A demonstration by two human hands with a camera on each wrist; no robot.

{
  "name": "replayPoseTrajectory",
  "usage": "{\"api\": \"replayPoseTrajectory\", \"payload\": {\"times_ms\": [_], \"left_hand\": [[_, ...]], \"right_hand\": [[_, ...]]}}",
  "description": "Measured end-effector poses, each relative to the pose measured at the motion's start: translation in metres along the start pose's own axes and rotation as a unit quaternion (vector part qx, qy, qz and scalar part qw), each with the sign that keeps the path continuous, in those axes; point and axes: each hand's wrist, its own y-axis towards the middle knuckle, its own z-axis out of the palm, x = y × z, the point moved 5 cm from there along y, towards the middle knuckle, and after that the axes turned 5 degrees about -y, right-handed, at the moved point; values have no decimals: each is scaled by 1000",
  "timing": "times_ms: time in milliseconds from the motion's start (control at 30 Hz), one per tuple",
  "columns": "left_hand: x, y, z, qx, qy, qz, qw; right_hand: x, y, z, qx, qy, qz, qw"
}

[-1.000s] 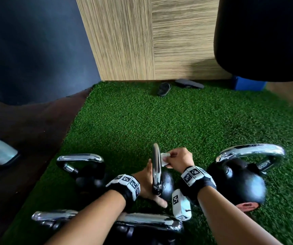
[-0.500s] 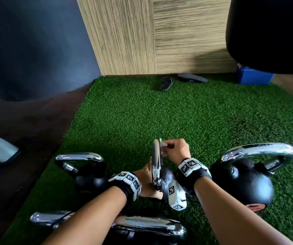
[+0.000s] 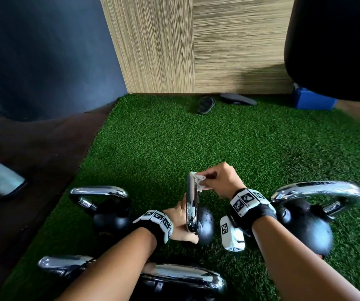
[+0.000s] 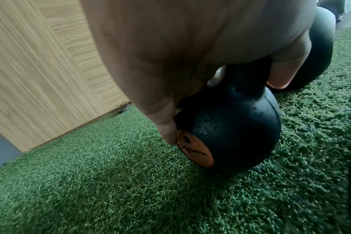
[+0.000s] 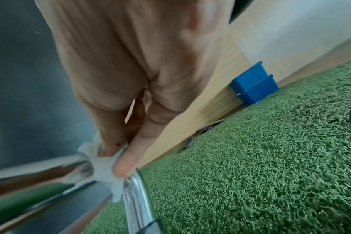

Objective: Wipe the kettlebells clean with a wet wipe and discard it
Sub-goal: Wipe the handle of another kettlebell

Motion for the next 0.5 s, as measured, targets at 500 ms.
{"api": "replayPoseTrajectory", "payload": {"times_ms": [500], "left_hand": [[24,25,2,-21,-47,68,996]], "right_hand": [[26,-44,7,146,86,94,981]]}}
